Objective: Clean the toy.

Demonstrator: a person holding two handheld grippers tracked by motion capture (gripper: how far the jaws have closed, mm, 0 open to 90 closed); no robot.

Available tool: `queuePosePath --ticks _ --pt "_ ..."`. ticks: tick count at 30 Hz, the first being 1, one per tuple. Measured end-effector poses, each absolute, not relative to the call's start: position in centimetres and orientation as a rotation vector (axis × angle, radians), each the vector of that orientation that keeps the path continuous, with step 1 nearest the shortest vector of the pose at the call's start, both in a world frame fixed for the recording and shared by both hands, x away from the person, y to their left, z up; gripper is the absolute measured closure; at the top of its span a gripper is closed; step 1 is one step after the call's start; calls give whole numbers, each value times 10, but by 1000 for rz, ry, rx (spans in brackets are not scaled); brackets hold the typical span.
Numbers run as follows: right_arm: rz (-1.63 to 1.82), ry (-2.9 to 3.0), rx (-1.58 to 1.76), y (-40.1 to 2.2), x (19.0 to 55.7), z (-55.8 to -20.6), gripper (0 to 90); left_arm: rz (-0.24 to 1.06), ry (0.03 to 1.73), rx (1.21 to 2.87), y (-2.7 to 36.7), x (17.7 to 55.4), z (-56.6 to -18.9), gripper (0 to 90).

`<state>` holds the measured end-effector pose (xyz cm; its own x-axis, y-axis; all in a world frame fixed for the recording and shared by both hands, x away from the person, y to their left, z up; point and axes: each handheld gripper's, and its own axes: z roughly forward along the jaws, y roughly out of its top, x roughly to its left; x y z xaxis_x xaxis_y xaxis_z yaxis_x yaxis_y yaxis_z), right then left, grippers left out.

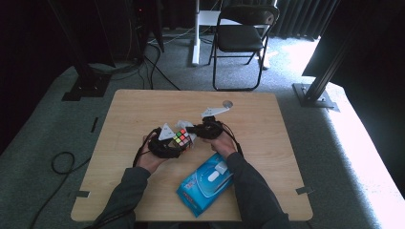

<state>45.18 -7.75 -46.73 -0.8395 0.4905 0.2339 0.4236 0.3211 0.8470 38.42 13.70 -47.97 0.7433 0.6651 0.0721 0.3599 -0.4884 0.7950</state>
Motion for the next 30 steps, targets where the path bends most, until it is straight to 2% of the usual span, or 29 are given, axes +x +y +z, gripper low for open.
queuePosePath --ticks 30 --pt "1467 2571 929 -76 457 -478 851 481 734 2091 137 379 -466 344"
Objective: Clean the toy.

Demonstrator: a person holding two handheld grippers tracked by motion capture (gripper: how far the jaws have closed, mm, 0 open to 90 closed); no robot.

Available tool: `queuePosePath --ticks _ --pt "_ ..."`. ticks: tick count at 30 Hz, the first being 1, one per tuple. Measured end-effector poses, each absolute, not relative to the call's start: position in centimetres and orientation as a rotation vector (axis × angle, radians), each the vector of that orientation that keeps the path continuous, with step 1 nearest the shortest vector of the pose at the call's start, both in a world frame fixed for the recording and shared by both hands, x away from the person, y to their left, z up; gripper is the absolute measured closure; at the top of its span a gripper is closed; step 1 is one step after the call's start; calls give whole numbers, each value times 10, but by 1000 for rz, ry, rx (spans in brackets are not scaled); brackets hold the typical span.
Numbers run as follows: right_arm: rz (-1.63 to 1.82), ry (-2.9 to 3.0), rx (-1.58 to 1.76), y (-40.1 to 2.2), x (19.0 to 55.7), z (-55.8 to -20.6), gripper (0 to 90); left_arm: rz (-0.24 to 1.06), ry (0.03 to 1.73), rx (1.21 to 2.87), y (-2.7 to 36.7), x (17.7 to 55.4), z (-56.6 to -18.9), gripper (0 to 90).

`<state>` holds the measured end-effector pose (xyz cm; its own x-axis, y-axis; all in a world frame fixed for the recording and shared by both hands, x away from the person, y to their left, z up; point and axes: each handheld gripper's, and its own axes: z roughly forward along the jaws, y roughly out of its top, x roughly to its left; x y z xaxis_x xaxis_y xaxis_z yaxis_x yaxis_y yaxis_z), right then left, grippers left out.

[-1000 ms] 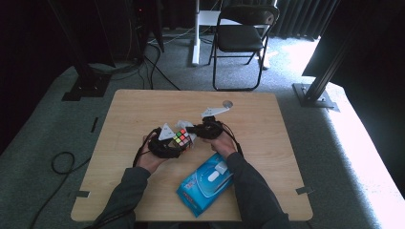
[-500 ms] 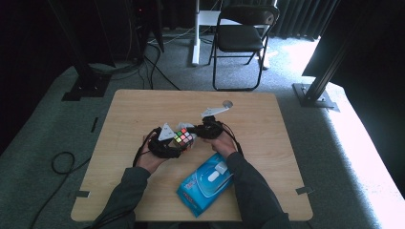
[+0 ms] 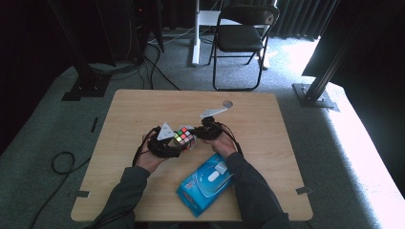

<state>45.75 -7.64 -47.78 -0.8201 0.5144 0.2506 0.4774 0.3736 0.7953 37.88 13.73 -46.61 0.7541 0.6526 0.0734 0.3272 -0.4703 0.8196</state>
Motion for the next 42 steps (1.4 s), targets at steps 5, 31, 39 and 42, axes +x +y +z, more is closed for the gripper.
queuePosePath --ticks 5,31,39,42 --pt "1445 2589 939 -76 458 -479 849 482 739 2078 140 379 -464 345" --pt "1482 2602 857 -79 448 -475 844 484 887 2074 156 393 -481 344" --pt "1500 2607 833 -78 446 -474 842 481 923 2062 161 397 -482 345" --pt "1504 2612 822 -77 445 -474 840 480 924 2059 161 396 -482 345"
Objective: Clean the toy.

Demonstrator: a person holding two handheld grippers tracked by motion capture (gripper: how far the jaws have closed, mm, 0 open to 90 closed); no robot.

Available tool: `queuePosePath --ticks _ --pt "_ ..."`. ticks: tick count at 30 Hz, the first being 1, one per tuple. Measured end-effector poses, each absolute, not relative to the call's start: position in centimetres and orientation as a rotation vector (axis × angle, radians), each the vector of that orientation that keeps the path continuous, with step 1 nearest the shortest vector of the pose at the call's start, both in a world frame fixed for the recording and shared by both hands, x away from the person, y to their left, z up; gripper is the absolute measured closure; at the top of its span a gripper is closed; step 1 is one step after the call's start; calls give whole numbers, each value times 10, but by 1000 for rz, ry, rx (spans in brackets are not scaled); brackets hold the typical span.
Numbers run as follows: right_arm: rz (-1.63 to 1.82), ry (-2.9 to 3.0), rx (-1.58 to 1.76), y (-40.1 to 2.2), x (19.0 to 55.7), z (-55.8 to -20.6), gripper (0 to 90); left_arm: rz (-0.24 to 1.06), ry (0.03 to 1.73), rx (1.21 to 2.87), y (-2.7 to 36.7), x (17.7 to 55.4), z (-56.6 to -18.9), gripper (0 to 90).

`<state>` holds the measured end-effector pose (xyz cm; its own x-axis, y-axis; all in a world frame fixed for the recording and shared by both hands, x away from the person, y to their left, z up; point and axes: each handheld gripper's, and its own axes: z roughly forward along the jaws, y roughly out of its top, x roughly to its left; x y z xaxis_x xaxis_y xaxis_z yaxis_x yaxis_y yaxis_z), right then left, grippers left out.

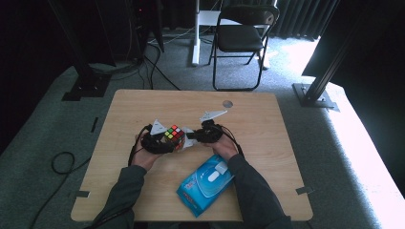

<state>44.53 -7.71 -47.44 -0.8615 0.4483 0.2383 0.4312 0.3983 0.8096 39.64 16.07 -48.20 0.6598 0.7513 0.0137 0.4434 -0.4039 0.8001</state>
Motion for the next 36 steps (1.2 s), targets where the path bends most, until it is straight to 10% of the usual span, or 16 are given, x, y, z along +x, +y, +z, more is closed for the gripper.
queuePosePath --ticks 36 --pt "1411 2760 550 -52 431 -479 838 462 978 1986 159 403 -470 345"
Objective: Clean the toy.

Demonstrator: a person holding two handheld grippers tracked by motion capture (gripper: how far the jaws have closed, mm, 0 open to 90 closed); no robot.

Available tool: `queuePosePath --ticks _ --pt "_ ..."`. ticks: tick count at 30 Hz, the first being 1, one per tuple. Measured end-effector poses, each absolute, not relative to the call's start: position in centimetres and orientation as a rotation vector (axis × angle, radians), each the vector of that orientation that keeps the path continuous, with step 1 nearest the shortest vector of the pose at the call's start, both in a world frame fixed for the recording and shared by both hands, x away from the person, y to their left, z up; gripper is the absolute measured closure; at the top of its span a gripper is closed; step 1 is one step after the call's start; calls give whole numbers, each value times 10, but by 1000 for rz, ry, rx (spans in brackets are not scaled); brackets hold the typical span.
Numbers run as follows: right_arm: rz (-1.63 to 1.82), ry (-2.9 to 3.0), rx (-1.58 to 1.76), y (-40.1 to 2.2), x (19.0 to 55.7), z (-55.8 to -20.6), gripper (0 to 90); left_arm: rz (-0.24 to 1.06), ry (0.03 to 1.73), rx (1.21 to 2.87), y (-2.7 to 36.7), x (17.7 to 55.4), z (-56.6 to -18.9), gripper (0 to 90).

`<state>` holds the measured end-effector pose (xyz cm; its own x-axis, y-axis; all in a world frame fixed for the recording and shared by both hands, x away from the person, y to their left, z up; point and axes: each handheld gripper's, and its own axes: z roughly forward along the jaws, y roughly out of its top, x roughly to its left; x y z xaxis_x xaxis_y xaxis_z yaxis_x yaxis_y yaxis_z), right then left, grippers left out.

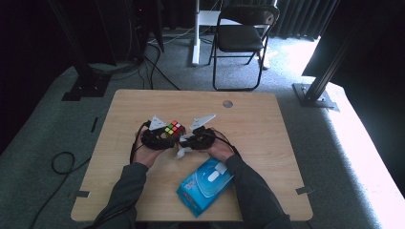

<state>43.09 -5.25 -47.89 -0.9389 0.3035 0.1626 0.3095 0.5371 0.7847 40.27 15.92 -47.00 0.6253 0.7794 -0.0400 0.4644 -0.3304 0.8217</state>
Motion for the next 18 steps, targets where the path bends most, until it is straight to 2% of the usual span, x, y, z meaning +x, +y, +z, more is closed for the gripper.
queuePosePath --ticks 18 --pt "-1364 -2816 -541 -48 429 -481 839 458 988 1986 155 403 -466 344"
